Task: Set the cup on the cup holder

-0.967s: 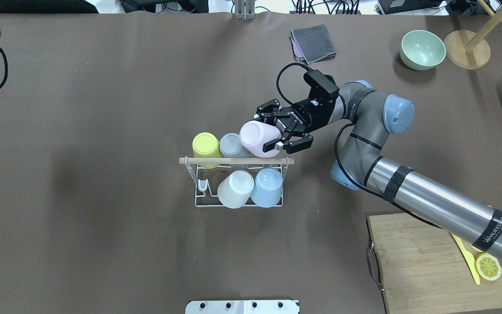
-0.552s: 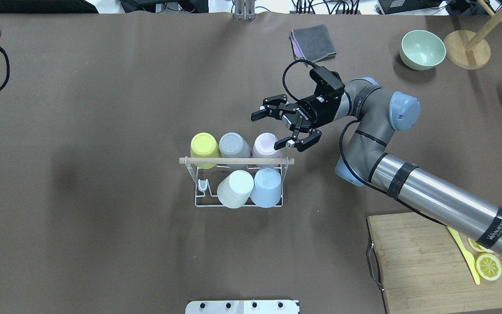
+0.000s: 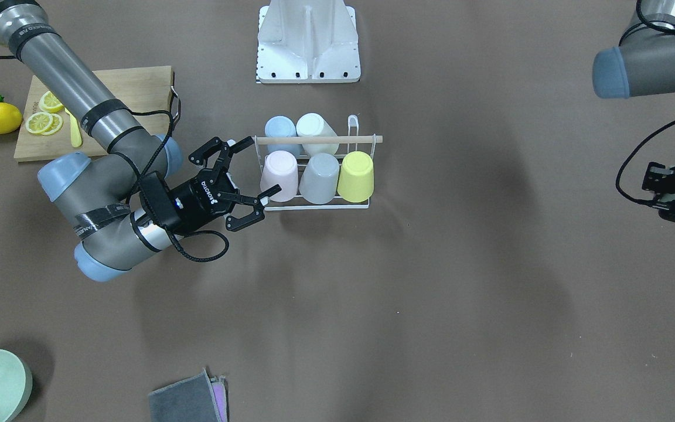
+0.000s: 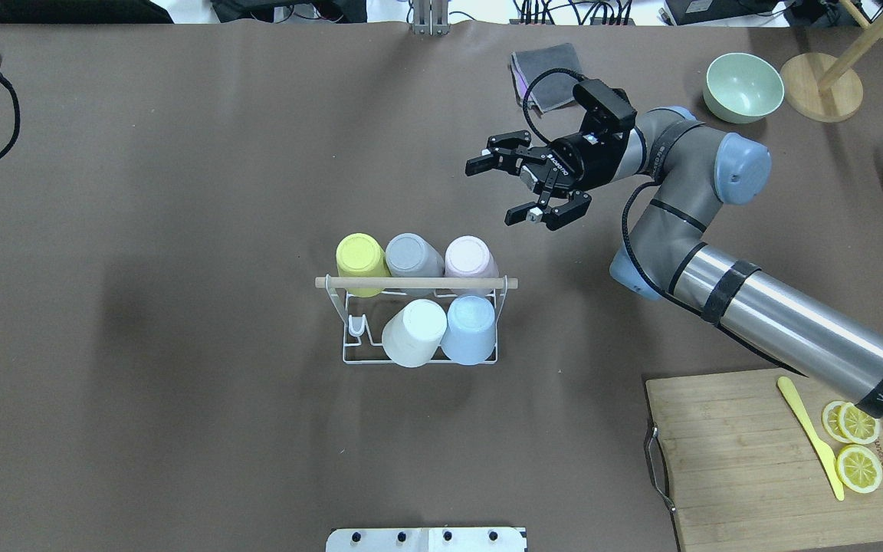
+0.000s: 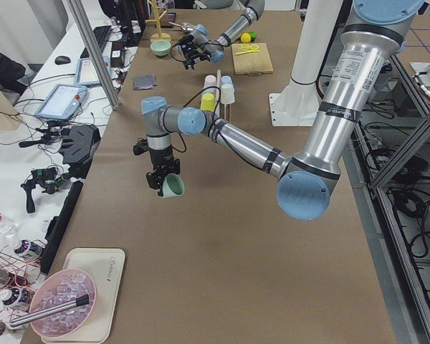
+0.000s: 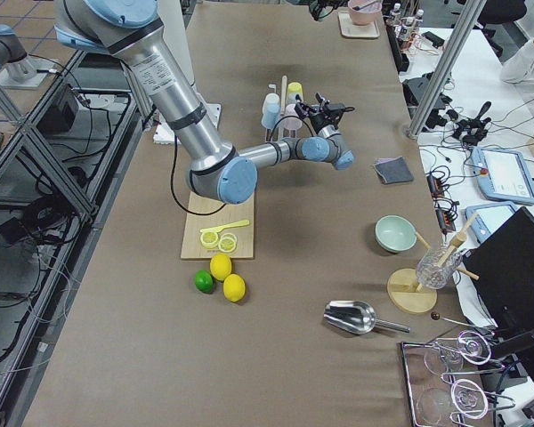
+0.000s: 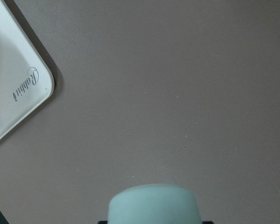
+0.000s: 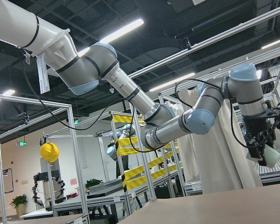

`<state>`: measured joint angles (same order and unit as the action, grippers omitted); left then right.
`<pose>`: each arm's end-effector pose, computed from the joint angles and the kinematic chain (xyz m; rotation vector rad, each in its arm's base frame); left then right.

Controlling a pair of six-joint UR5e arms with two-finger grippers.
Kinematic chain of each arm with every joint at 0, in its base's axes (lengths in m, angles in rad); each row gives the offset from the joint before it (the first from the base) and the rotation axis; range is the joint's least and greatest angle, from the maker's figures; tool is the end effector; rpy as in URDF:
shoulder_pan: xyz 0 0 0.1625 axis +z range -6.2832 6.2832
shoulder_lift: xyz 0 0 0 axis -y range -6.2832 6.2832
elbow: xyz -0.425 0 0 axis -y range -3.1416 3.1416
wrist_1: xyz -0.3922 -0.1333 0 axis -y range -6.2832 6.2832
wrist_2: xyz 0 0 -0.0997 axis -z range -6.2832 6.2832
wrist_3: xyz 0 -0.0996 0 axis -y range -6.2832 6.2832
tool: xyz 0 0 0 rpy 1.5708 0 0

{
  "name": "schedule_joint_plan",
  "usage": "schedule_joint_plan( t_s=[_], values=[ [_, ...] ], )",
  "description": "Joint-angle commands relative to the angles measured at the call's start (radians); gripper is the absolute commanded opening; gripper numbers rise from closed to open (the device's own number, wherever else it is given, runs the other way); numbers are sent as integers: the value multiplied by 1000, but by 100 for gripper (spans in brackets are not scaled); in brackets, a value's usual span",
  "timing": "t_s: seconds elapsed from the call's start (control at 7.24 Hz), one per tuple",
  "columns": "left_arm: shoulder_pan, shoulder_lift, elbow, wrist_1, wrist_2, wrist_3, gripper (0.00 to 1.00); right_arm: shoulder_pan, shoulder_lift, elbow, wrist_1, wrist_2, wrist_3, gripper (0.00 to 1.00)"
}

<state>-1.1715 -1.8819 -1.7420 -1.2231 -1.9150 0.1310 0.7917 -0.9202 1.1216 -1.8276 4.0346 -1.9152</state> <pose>0.1371 -0.5814 0.4647 0.0872 0.3630 0.5474 -0.4734 -0.5803 0.3503 1.4771 -2.3650 -0.9412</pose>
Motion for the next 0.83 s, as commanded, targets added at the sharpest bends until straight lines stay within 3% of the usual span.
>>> schedule_joint_plan(
  t_s=[0.0, 0.14, 0.28, 0.41, 0.69],
  values=[
    [1, 9, -135, -7, -10, -25, 0, 33, -110, 106, 4, 3, 156, 96],
    [3, 14, -186, -63, -53, -72, 0, 44, -187, 175, 4, 4, 247, 96],
    [3, 58, -174, -286, -146, -95, 0, 63, -242, 206, 2, 3, 330, 96],
    [3, 84, -154, -505, -180, -241, 0, 75, -281, 231, 1, 3, 432, 96],
    [67, 87, -180, -843, -190, -516, 0, 110, -328, 241, -2, -11, 708, 95]
  ],
)
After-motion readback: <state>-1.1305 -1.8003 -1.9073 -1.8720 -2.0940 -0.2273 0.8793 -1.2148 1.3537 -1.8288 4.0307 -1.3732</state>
